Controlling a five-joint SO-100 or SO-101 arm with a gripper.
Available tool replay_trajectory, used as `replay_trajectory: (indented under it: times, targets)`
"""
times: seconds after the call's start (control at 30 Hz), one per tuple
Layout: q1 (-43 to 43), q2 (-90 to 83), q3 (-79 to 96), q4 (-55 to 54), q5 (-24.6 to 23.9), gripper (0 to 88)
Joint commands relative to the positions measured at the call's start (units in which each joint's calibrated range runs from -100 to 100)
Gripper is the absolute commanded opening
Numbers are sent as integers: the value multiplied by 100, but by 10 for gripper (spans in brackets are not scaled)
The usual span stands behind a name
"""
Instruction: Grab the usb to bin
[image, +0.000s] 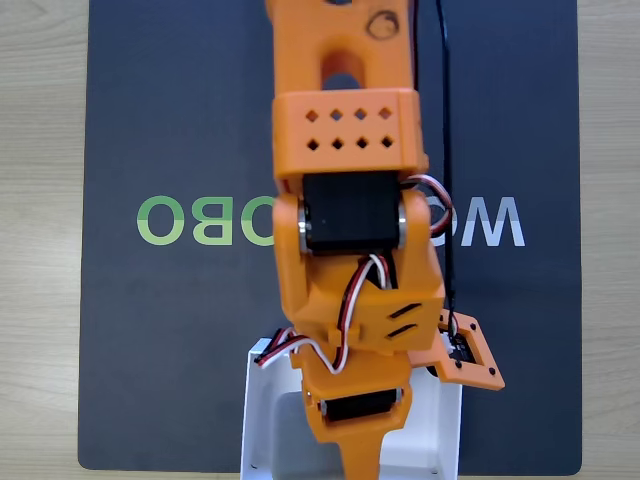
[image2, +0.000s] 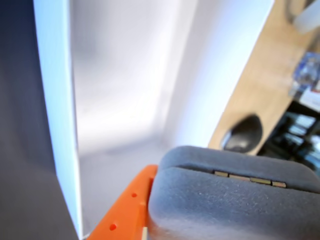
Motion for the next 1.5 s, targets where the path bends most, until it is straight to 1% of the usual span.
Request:
replay_trajectory:
  times: [0.0,0.1,0.37,0.47,0.67,0.83,0.9,1.13,1.23,1.3,1.47]
  targets:
    - [-20,-85,-418,-189,20,19]
    - [-63,-77,-436,-189,67,20]
    - [-180,-145,-138,-233,845,22]
    - [-197,-230,52,-233,1045,22]
    - [-189,-628,702,-233,1056,22]
    - [-180,-696,856,-216,1061,26]
    - [-172,-704,856,-198,1061,66]
    - [-105,-713,856,-224,1024,304]
    - [-79,-713,856,-233,1019,385]
    - [-79,-713,856,-233,1019,415]
    - [-79,-713,847,-233,1013,425]
